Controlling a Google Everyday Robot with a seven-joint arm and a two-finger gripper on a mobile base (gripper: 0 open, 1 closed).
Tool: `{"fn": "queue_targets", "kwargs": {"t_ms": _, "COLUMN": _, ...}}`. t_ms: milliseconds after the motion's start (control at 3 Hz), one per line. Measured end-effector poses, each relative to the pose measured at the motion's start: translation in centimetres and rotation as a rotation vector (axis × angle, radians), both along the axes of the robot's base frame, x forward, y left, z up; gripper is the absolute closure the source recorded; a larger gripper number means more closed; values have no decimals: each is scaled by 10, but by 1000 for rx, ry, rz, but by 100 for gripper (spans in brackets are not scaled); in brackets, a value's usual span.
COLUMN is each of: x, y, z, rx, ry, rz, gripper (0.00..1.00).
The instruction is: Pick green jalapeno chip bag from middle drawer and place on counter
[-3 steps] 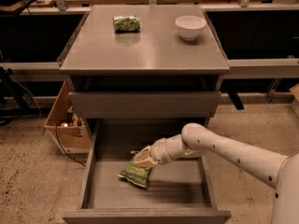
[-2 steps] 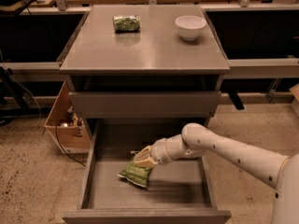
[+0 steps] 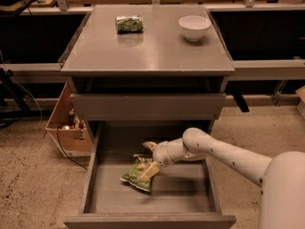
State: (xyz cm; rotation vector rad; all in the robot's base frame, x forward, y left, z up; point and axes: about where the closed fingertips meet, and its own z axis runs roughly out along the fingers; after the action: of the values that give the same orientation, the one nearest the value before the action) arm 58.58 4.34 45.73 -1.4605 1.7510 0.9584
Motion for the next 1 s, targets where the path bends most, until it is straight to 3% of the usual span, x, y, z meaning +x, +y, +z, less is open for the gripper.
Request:
{"fn": "queue_targets", "kwargs": {"t_ms": 667, "x": 23, "y": -12, "z": -64, "rx": -36, "ry": 20, "rz": -66, "gripper": 0}}
{"fn": "queue_targets", "kwargs": {"t_ms": 1000, "x": 27, "y": -14, "z": -73, "rx": -36, "ry": 10, "rz": -92, "gripper": 18}}
